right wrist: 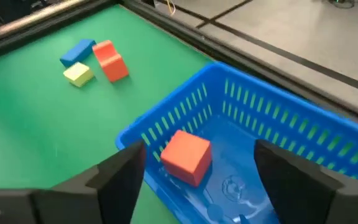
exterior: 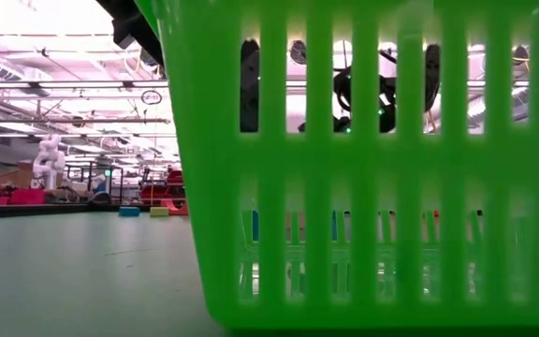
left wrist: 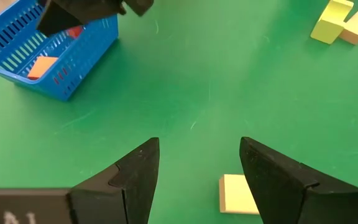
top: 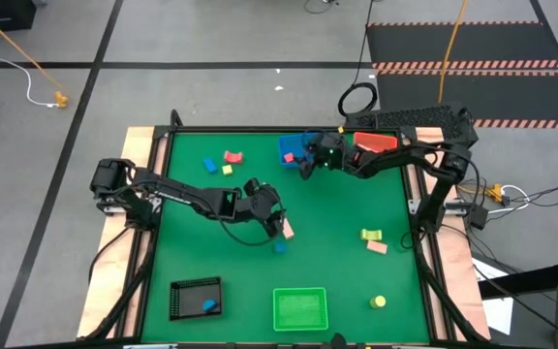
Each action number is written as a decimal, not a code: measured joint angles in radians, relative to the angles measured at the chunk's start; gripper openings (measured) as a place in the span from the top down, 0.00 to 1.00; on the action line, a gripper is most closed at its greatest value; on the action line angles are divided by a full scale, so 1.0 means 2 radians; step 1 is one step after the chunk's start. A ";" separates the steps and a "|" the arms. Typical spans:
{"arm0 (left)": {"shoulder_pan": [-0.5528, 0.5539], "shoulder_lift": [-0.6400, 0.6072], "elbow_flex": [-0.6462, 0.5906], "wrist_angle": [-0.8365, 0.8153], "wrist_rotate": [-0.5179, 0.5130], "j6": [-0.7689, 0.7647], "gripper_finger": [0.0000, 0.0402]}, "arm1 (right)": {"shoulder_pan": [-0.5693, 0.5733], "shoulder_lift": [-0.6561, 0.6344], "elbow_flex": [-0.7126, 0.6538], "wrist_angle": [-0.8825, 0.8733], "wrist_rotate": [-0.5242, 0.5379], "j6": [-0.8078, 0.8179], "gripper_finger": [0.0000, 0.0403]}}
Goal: Sort & place blocks by color
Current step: Put the brown block into the orange bin
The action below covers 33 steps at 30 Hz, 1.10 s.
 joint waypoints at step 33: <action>-0.038 0.027 0.000 0.019 0.112 0.488 0.44 | 0.297 -0.157 -0.001 -0.328 -0.002 0.134 0.29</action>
